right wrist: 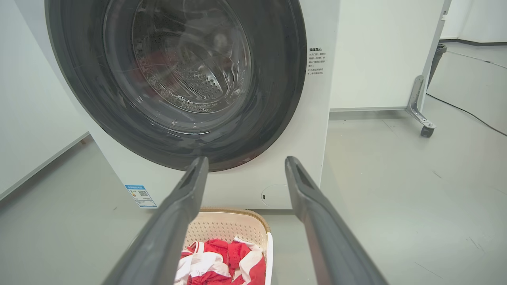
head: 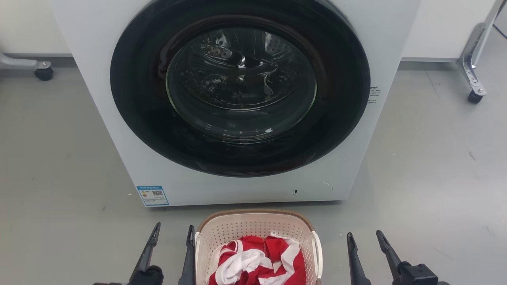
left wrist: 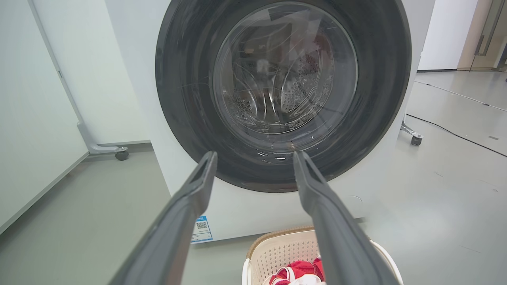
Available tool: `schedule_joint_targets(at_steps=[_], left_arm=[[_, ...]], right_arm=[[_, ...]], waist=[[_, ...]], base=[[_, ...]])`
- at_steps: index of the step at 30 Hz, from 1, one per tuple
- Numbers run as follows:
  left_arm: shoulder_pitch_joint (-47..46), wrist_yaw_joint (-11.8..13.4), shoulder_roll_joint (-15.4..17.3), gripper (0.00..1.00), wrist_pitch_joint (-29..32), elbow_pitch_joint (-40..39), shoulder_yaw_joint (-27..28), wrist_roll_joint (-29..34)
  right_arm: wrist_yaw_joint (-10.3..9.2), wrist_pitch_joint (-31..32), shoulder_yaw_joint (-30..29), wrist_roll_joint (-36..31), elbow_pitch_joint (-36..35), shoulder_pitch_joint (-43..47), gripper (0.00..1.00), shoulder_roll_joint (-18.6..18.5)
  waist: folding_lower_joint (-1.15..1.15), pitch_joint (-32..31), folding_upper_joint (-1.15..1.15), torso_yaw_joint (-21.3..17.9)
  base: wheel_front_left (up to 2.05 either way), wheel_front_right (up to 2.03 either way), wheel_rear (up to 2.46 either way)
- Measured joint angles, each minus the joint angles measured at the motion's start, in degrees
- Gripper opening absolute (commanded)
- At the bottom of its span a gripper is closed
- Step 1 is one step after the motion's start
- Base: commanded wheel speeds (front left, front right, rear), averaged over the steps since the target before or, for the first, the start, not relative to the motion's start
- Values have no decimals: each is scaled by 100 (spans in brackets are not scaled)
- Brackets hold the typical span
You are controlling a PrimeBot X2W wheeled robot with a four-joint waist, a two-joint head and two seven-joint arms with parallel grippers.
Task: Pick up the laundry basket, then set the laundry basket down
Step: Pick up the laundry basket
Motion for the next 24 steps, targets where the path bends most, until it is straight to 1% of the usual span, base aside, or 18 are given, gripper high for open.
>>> schedule_joint_targets(at_steps=[21,24], left_arm=[[9,0,0,100,0,-108,-44,-9],[9,0,0,100,0,-148,-43,-9]], right_arm=[[7,0,32,-48,-82,6,100,2],[44,0,32,-48,-101,3,100,3]], waist=[[0,84,0,-5],[0,161,0,-14]], base=[[0,0,0],[0,0,0]])
